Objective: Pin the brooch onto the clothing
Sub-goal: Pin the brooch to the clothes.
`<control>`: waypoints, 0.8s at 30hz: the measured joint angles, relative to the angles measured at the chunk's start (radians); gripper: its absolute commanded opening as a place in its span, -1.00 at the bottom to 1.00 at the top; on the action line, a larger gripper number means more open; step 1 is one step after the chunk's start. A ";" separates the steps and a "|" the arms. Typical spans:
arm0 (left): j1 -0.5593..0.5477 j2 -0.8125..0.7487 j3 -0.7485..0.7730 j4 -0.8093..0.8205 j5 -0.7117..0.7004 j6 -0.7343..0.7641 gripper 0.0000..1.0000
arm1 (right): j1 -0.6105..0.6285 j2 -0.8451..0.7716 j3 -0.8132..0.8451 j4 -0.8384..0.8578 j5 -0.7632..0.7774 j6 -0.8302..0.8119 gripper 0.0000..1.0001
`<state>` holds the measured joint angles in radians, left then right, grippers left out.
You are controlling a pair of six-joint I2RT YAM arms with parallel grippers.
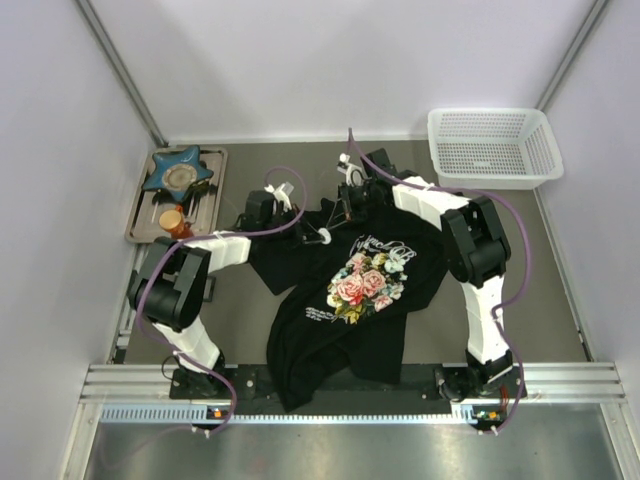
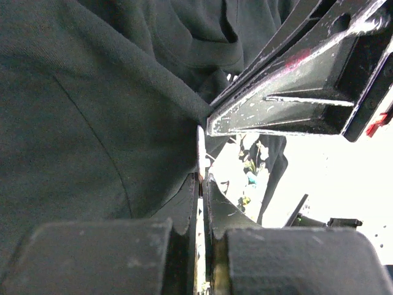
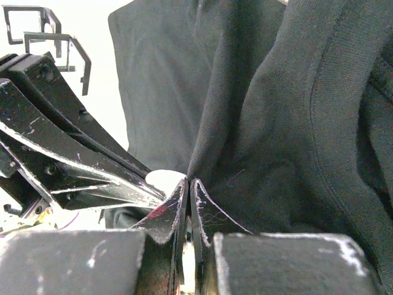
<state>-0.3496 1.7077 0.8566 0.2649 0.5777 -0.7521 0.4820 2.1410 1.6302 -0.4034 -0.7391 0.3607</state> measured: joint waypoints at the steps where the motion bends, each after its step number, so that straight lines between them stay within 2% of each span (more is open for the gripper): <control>1: 0.000 0.003 0.000 0.002 0.007 0.000 -1.00 | 0.000 0.000 0.000 0.001 0.000 0.000 -1.00; 18: -0.010 0.030 0.004 0.027 0.062 -0.001 -1.00 | 0.009 0.000 0.000 0.023 0.001 0.018 -1.00; 24: 0.052 -0.051 -0.038 -0.008 0.031 0.002 -1.00 | 0.006 -0.003 -0.007 0.031 0.004 0.014 -1.00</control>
<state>-0.2974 1.6569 0.8185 0.2565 0.6090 -0.7506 0.4877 2.1376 1.6234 -0.3721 -0.7353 0.3752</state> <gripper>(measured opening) 0.023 0.007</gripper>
